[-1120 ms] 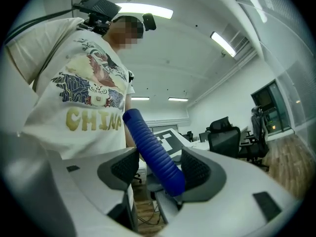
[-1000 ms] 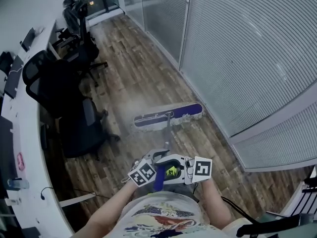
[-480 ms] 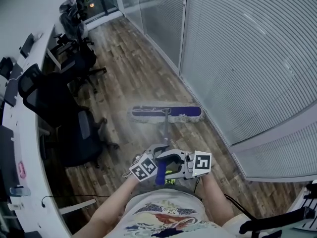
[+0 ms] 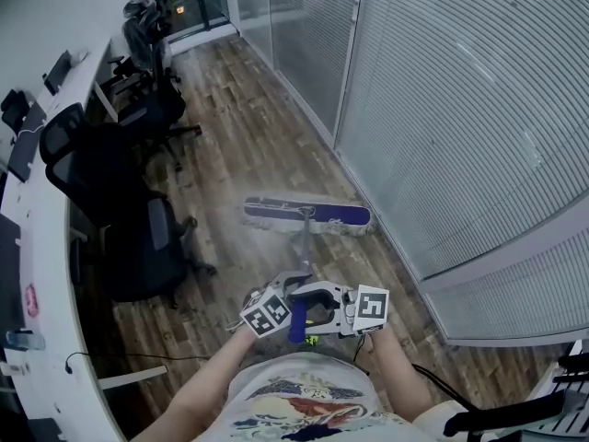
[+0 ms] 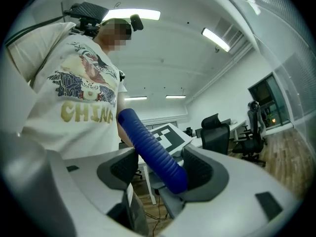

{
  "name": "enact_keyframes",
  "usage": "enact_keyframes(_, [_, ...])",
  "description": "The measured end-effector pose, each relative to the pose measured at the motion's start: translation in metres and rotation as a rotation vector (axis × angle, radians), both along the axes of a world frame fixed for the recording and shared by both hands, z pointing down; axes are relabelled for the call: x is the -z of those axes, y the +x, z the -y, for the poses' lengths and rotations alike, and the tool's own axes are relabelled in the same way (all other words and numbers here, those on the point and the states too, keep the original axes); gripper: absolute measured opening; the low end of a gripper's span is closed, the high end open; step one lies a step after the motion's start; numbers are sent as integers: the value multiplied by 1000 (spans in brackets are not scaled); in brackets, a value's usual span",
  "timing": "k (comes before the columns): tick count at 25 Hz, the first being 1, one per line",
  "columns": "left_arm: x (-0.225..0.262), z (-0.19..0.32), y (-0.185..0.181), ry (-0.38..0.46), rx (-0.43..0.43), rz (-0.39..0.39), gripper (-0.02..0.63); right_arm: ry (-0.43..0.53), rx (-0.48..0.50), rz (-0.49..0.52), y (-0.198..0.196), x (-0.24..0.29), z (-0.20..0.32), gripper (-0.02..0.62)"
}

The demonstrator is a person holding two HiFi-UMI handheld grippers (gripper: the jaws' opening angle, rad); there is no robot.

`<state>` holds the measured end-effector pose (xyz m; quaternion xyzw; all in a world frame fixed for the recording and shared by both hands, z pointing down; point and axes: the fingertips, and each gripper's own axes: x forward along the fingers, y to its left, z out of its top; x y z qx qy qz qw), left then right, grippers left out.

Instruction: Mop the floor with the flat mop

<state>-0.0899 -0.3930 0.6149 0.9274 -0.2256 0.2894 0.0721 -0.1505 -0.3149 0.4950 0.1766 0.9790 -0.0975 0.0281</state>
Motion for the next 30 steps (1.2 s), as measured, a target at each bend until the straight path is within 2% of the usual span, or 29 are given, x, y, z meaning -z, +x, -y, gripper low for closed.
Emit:
enact_keyframes(4, [6,-37,-15,-1,29,-43,219,-2,-5,-1,-17,4,-38,259])
enact_keyframes(9, [6,-102,-36,0,31,-45,219,4,4,-23,-38,1,-104,259])
enact_keyframes(20, [3,-293,-77,-2,51,-63,219,12,9,-48,-79,-4,-295,259])
enact_keyframes(26, [3,-361,-80,-2,87,-82,219,49,57,-84,-80,-7,-367,259])
enact_keyframes(30, [5,-404,-70,-2,112,-104,219,6,54,-82,-71,-6,-410,261])
